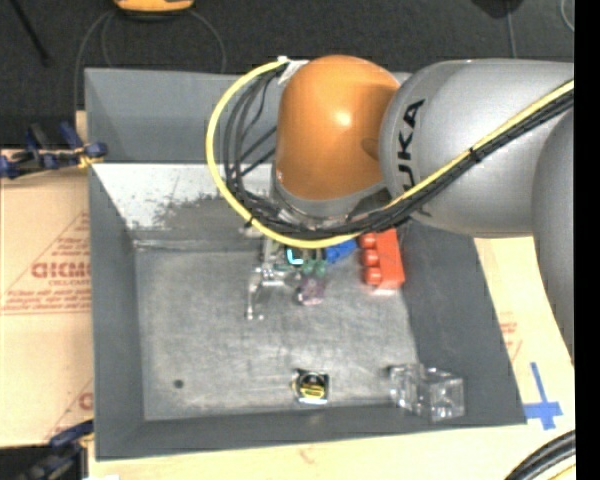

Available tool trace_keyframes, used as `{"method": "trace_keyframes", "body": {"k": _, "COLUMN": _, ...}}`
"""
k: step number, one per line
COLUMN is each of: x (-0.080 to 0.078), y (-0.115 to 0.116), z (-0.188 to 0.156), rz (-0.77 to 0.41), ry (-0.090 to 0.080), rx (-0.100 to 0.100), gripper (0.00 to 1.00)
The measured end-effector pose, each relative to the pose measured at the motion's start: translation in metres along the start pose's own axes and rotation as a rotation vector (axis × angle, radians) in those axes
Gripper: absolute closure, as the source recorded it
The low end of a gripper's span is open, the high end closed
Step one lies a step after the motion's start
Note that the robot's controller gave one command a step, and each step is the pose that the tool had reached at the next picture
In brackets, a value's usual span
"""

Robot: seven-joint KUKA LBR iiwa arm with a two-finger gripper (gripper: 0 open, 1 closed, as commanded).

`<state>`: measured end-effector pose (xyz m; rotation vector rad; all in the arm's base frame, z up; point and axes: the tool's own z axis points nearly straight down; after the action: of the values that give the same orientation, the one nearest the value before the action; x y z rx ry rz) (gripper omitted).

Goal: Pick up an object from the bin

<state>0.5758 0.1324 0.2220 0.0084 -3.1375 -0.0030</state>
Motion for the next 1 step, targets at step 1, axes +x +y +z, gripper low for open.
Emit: {"method": "trace_keyframes", "body": {"k": 1, "x": 0.0505, "y": -0.133, "z": 0.0482, "rz": -0.301, "ry": -0.002, "rx": 0.005, "gripper": 0.0}}
